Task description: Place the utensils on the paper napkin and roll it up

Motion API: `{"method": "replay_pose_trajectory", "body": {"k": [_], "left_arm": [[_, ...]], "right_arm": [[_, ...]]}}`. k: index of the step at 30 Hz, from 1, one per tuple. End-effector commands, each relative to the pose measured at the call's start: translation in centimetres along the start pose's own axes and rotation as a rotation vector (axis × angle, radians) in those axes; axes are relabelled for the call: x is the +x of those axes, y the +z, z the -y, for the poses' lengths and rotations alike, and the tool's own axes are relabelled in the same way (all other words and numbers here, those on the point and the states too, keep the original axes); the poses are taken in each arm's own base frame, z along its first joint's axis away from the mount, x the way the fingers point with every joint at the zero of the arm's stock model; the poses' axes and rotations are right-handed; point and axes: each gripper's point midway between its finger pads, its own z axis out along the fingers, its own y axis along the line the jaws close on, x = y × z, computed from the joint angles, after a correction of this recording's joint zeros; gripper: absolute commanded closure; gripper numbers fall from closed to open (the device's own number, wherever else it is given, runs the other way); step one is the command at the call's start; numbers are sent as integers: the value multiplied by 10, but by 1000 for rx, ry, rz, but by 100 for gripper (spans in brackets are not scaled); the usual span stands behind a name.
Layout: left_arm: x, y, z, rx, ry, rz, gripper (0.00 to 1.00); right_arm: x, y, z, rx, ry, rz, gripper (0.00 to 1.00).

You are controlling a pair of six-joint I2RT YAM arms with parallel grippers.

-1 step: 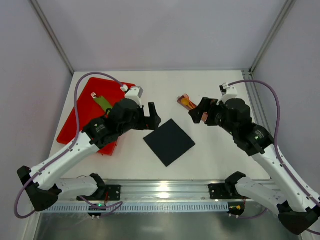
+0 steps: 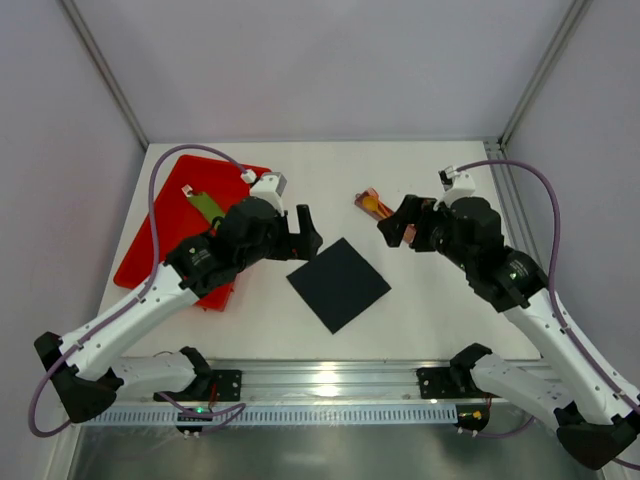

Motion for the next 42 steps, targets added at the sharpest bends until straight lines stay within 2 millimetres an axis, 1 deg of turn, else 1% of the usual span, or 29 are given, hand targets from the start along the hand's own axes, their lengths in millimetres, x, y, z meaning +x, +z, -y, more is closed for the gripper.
{"method": "replay_pose_trajectory", "body": {"k": [1, 3, 4, 6, 9, 10, 11, 12, 13, 14, 15, 16, 17, 18, 19, 20, 21, 22, 23, 24, 25, 27, 28, 30, 31, 34, 35, 39, 42], "left_arm": [[-15, -7, 13, 68, -16, 57, 0], [-14, -6, 11, 59, -12, 52, 0], [-19, -7, 10, 43, -10, 67, 0], [-21, -9, 4, 9, -1, 69, 0], [-24, -12, 8, 27, 40, 59, 0], [-22, -12, 9, 36, 48, 54, 0], [-20, -11, 9, 37, 53, 47, 0], [-19, -9, 8, 37, 56, 44, 0], [-16, -6, 9, 36, 58, 34, 1], [-14, -4, 10, 43, 61, 26, 0], [-10, -1, 8, 37, 59, 16, 0], [-9, 2, 7, 28, 45, 12, 1], [-6, 6, 6, 21, 35, 7, 0], [0, 12, 0, 9, 23, -10, 0], [2, 15, -2, 7, -4, -13, 0], [2, 19, -3, 10, -22, -8, 0], [8, 23, -6, 13, -40, -25, 1], [7, 26, -12, 1, -65, -27, 0], [10, 29, -14, -5, -85, -41, 0], [12, 30, -13, 5, -89, -52, 1], [12, 30, -14, 0, -88, -54, 0], [15, 29, -16, -3, -85, -59, 1], [15, 30, -18, -7, -83, -58, 0], [14, 26, -22, -27, -88, -51, 0], [12, 25, -24, -34, -91, -42, 0], [9, 20, -24, -28, -103, -27, 0], [8, 20, -23, -23, -104, -25, 0], [7, 14, -25, -25, -106, -14, 0], [6, 11, -28, -36, -107, -1, 0]], "right_arm": [[-26, -4, -16, -53, -11, 65, 2], [-28, -3, -13, -37, -34, 69, 2], [-30, -1, -13, -31, -51, 70, 2], [-32, 4, -7, -4, -114, 76, 2], [-48, 21, 2, 58, -184, 127, 2], [-61, 25, 2, 62, -237, 158, 2], [-64, 40, 14, 108, -263, 142, 2], [-70, 48, 20, 121, -279, 138, 2], [-84, 53, 20, 112, -312, 153, 2], [-87, 74, 46, 143, -297, 105, 1], [-85, 85, 45, 83, -285, 65, 8], [-102, 88, 50, 89, -277, 70, 15], [-93, 112, 68, 114, -272, 13, 21], [-98, 119, 83, 150, -283, 11, 30], [-102, 130, 92, 177, -321, 6, 34], [-99, 140, 99, 196, -339, -17, 37], [-84, 161, 113, 213, -358, -78, 47], [-85, 168, 116, 221, -370, -88, 53], [-82, 176, 121, 223, -401, -105, 56], [-67, 193, 131, 225, -410, -151, 59], [-66, 201, 134, 224, -432, -151, 62], [-54, 217, 146, 230, -471, -194, 67], [-45, 229, 154, 236, -477, -223, 69], [-36, 239, 161, 231, -495, -255, 69], [-28, 248, 165, 225, -497, -280, 69], [-13, 259, 163, 165, -500, -322, 69], [-3, 265, 163, 144, -492, -345, 69], [17, 271, 166, 117, -475, -384, 70], [31, 271, 165, 100, -471, -414, 72]]}}
